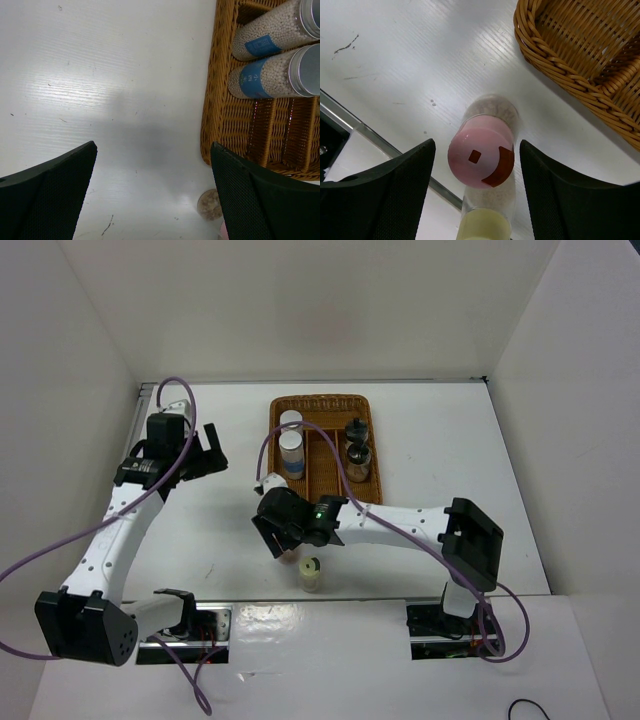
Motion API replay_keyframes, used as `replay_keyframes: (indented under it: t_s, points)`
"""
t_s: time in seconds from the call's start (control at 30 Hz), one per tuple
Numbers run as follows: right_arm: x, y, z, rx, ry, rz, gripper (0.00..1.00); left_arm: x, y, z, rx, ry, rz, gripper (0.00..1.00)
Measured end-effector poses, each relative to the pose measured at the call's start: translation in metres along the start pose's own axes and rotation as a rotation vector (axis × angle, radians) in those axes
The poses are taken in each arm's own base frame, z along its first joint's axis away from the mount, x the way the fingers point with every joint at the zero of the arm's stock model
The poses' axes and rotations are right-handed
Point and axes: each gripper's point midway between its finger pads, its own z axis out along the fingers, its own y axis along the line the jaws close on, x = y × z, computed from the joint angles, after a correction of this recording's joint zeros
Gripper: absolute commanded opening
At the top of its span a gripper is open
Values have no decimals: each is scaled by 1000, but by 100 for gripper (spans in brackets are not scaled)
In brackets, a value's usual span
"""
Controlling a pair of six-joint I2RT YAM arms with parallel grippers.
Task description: Organize the condiment bottles
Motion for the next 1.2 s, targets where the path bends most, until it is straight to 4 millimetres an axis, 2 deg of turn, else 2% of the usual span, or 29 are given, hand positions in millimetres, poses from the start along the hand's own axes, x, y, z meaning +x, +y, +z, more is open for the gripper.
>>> replay_keyframes:
  t_s: [0.13,0.3,0.37,0.6,0.77,0.87,0.93,1.03,1.1,1.2]
  points:
    - [3,-1,4,8,10,2,71,0,0,0,1,-1,0,100]
    - [17,-5,16,34,50,-6,59,1,1,-1,0,-1,0,100]
    - [20,-7,20,45,57,-6,57,1,0,-1,1,-1,0,100]
    - [18,-12,20,71,44,0,40,4,2,-2,0,-1,0,100]
    - [19,-15,15,91,65,5,36,3,4,-2,-5,-4,-6,100]
    - [10,-16,1,101,59,12,36,4,5,-1,-6,-2,-6,100]
    - [-4,-16,-18,94,22,24,36,6,5,-1,-8,3,-6,100]
    - [-39,-15,-57,60,-71,63,36,7,6,0,-9,5,-6,100]
    - [-69,-20,-85,35,-152,109,36,7,6,0,-8,3,-6,100]
    - [-103,-47,-115,62,-256,182,36,8,6,0,-8,3,-6,100]
